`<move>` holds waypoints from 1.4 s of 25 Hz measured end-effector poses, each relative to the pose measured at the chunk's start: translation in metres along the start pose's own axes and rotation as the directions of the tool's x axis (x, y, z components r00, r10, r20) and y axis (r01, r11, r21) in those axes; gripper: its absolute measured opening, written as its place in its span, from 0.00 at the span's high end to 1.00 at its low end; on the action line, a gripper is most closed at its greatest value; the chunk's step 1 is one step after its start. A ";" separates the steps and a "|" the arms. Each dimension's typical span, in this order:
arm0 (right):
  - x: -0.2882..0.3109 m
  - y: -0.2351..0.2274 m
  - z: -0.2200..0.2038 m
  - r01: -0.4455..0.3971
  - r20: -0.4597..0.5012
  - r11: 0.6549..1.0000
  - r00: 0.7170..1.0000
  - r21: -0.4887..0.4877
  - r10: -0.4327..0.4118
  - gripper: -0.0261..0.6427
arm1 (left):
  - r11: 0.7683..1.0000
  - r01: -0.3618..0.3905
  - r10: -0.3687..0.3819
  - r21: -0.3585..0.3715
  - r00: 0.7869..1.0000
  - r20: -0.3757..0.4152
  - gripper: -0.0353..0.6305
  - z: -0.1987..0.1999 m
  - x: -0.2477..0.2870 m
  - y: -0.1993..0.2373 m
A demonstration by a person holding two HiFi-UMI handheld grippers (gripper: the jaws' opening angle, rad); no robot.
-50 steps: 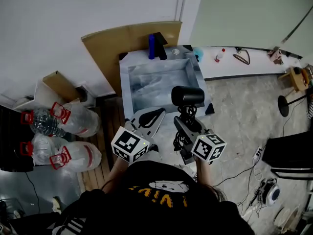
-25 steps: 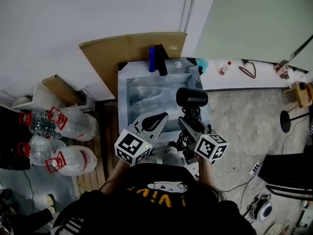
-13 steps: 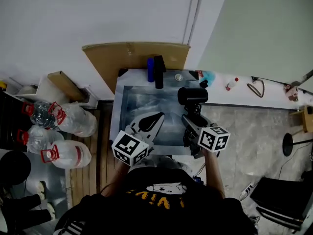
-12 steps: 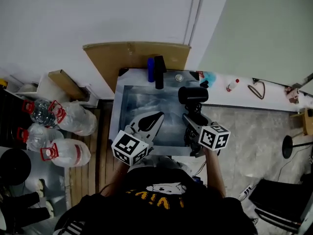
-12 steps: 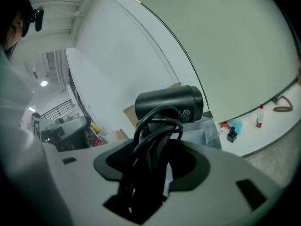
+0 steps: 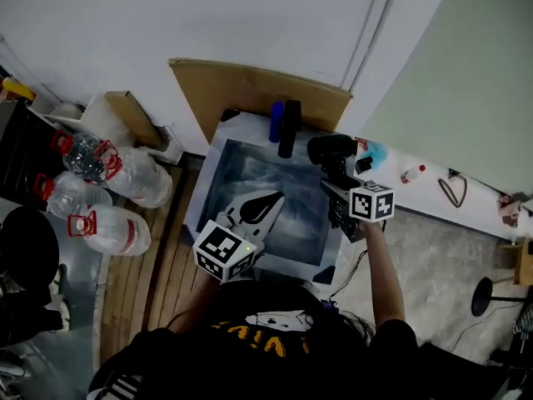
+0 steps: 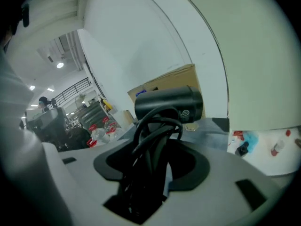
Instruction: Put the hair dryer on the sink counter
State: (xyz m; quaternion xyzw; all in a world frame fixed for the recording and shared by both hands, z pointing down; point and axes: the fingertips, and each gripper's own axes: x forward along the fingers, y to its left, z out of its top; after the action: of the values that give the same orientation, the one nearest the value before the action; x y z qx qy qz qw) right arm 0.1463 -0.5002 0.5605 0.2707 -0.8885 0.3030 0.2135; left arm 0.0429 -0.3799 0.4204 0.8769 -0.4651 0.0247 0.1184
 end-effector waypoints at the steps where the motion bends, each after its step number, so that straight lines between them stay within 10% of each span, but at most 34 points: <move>1: 0.008 -0.006 0.000 -0.008 -0.027 1.000 1.000 -0.012 0.008 0.64 | 1.000 -0.011 0.011 -0.001 1.000 0.000 0.94 0.000 0.001 0.001; 18: 0.085 -0.103 -0.005 0.031 -0.260 0.992 0.963 -0.124 -0.063 0.64 | 0.989 -0.150 0.149 -0.003 0.987 -0.056 0.94 -0.010 -0.008 0.031; 35: 0.075 -0.110 -0.013 0.126 -0.173 0.981 0.973 -0.147 -0.150 0.50 | 0.993 -0.118 0.116 -0.016 0.989 -0.090 0.94 -0.019 -0.006 0.035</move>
State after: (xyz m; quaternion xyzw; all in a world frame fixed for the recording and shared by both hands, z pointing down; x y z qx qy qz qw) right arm 0.1591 -0.5917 0.6576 0.2878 -0.8625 0.2502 0.3327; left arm 0.0120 -0.3894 0.4443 0.8450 -0.5101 0.0657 0.1465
